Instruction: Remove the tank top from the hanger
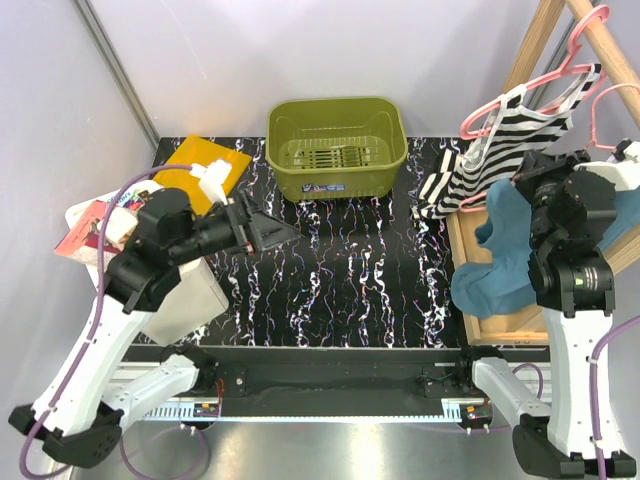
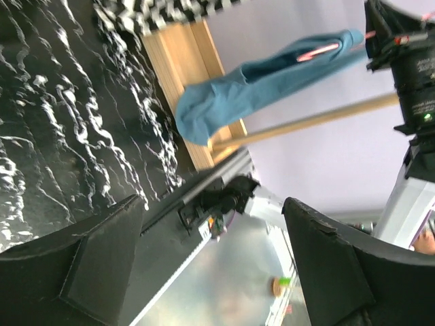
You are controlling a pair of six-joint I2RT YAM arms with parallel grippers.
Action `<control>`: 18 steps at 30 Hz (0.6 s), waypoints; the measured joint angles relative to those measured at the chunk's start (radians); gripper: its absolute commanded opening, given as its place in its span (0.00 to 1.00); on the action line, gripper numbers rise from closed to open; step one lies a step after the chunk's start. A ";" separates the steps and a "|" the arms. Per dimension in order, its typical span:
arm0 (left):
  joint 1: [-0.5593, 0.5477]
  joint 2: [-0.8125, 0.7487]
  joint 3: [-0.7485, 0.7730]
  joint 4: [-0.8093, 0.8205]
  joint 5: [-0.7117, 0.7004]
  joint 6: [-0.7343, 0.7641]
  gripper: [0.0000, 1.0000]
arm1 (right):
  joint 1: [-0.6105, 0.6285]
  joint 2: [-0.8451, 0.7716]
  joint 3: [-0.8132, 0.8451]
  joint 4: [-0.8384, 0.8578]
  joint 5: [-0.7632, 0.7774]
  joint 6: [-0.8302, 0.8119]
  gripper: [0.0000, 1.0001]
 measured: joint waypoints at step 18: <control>-0.255 0.258 0.143 0.086 -0.090 0.038 0.87 | 0.000 -0.153 -0.042 -0.315 -0.478 0.000 0.05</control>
